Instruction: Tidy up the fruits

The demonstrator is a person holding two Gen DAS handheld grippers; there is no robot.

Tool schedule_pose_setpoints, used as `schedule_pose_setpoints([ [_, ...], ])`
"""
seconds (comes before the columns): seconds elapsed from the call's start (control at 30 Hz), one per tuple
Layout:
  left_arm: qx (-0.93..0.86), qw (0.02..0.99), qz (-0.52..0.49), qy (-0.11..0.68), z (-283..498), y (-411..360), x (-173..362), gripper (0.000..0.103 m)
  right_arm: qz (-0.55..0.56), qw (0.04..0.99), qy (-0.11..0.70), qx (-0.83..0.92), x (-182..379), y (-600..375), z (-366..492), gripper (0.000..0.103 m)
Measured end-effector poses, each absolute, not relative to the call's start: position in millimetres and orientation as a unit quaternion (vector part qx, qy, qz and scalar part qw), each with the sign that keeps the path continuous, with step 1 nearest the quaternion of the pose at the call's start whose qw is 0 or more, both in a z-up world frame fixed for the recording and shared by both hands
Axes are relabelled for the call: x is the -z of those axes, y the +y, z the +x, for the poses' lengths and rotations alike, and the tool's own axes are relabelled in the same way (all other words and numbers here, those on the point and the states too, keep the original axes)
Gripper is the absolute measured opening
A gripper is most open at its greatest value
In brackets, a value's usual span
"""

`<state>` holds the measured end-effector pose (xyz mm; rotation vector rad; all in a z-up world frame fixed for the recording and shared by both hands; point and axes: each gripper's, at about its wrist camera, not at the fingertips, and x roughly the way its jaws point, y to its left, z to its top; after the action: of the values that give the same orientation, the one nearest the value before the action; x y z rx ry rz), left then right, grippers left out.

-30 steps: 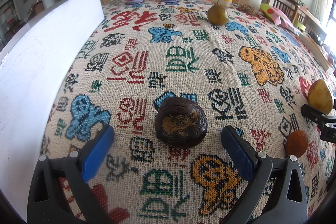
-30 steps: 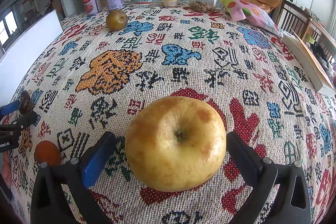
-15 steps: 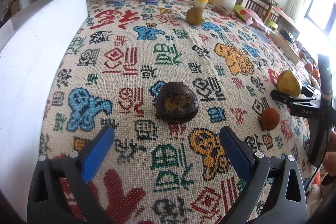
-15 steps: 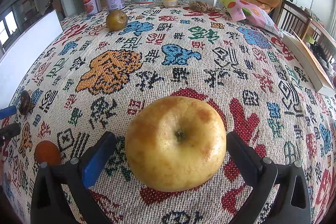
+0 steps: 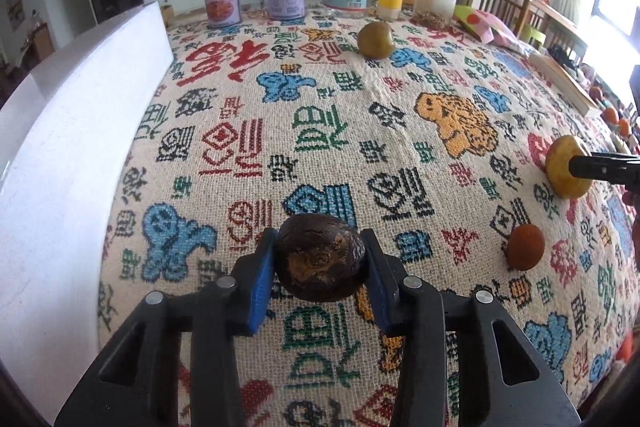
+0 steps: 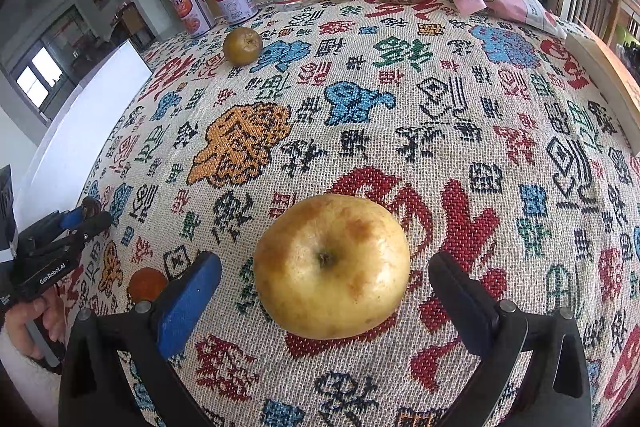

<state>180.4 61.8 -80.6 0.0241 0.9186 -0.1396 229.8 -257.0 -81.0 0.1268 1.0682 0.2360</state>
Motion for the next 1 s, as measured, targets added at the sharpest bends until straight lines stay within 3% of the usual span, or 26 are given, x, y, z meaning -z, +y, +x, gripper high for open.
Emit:
schedule_pose_setpoints([
  [0.13, 0.066, 0.887, -0.047, 0.454, 173.6, 74.0, 74.6, 0.042, 0.039, 0.839, 0.53, -0.116, 74.8, -252.3, 238.7, 0.101],
  [0.17, 0.065, 0.886, -0.057, 0.455, 171.1, 76.4, 72.0, 0.042, 0.025, 0.834, 0.539, -0.116, 77.2, -245.8, 240.9, 0.096],
  [0.2, 0.065, 0.886, -0.065, 0.455, 167.6, 79.1, 68.5, 0.042, 0.008, 0.83, 0.546, -0.113, 80.0, -239.5, 242.7, 0.08],
  [0.23, 0.065, 0.886, -0.074, 0.453, 162.5, 82.3, 63.0, 0.042, -0.017, 0.826, 0.556, -0.097, 83.5, -233.2, 243.9, 0.07],
  [0.47, 0.066, 0.913, -0.18, 0.361, 91.8, 148.5, -32.8, 0.042, 0.012, 0.847, 0.518, -0.123, 38.6, -205.1, 227.3, 0.069],
  [0.63, -0.007, 0.922, -0.226, 0.313, 73.9, 238.9, -86.9, 0.042, 0.01, 0.849, 0.461, -0.258, -31.9, -97.7, 215.5, 0.069],
  [0.83, -0.107, 0.871, -0.28, 0.389, 100.2, 332.2, -37.7, 0.042, -0.024, 0.799, 0.435, -0.414, -64.0, 75.8, 195.7, 0.069],
  [1.0, -0.15, 0.824, -0.319, 0.443, 109.0, 371.4, 14.4, 0.042, -0.128, 0.76, 0.435, -0.466, -40.2, 187.5, 174.5, 0.069],
])
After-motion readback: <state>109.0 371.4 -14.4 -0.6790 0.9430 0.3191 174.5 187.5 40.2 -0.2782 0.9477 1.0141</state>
